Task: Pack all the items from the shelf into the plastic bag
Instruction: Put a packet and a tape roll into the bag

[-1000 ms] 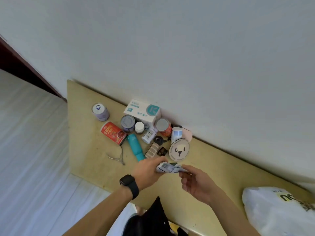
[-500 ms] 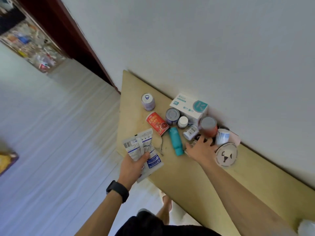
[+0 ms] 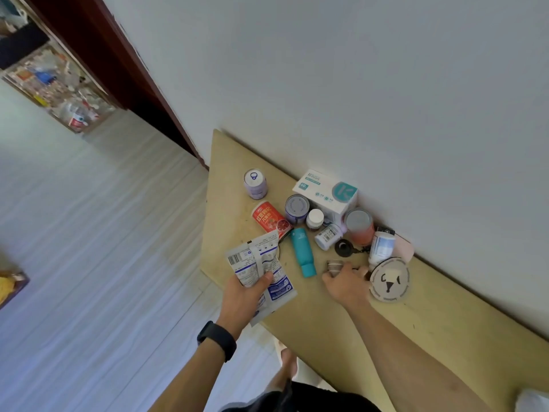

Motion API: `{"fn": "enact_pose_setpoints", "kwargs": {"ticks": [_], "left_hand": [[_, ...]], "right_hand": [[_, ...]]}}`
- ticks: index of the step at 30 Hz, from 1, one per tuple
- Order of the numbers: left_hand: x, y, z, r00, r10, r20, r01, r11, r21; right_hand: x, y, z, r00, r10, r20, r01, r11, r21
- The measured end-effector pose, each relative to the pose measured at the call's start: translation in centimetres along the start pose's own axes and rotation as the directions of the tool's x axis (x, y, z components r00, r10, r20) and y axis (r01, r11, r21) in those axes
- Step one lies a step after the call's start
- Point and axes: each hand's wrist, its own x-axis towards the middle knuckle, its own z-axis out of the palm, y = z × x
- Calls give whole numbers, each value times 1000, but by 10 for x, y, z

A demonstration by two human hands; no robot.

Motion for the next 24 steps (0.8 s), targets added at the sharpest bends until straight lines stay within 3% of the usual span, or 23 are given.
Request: {"fn": "enact_pose_setpoints", "kwargs": {"ticks": [2,5,8,9,10,11,13,15,19,24], "left_hand": [[-3,5,5,1000,12,3,-12,1000,-3],[-6,11,10,999,34,18,-34,999,6],[-11,17,17,999,40,15,-40,999,-2],[-13,19,21,999,39,15,-39,999,-16],[-15,22,25,999,37,20,-36,999,-26],[-18,24,29,999,35,33,-34,999,-35],[-27,29,42,996,32,89,-27,998,-62],[-37,35,60,985,21,172,-9,997,-74],[-69,53,115,929,36,368,-17,998,-56],[-135,78,212,819,32,573,-68,997,41]], "right_hand": [[-3,8,7,1000,-25,-15,24,998,-57],[-13,22,3,999,-42,-23,42,999,3],[-28,40,-9,999,-17,-39,26,966,256],[-35,46,-17,1000,0,3,-2,893,450],[-47,51,-28,996,9,86,-65,731,679],[-60,57,-40,979,-6,204,-176,485,857],[-86,79,-63,911,-151,383,-385,15,923],[-116,108,-83,864,-304,402,-484,-279,829],[-171,181,-101,881,-394,261,-446,-510,736],[-239,288,-111,955,-278,103,-264,-641,721]]}}
